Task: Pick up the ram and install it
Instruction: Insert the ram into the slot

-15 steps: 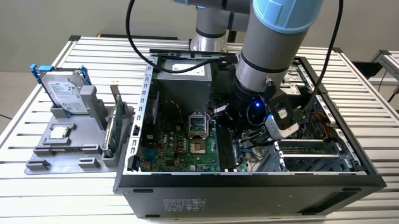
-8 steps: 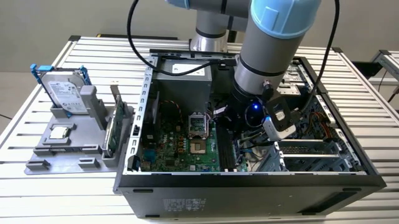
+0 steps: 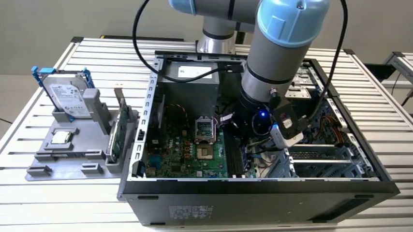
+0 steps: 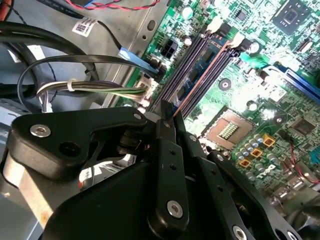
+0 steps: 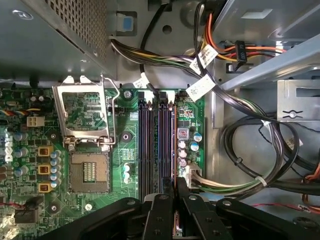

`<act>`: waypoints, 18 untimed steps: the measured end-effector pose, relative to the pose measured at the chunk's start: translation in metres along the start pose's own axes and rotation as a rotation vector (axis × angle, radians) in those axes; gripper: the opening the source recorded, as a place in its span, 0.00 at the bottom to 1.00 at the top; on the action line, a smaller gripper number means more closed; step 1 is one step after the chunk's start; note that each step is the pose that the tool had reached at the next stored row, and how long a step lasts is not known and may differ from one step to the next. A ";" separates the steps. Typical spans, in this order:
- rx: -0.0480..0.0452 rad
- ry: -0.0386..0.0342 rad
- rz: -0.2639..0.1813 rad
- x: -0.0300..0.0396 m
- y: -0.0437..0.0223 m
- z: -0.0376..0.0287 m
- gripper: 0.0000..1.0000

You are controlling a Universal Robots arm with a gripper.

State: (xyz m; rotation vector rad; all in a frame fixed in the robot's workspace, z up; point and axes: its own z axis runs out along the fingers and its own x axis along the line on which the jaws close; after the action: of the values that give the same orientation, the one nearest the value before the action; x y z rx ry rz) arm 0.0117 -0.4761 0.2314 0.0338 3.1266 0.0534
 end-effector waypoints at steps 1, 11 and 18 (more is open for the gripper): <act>0.0000 0.0000 0.000 0.0000 0.0000 0.0006 0.00; 0.0001 0.0000 0.000 0.0002 0.0007 0.0082 0.00; 0.0001 0.0000 0.000 0.0002 0.0015 0.0116 0.00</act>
State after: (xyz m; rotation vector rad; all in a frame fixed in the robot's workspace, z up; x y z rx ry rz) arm 0.0117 -0.4742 0.2199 0.0338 3.1266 0.0533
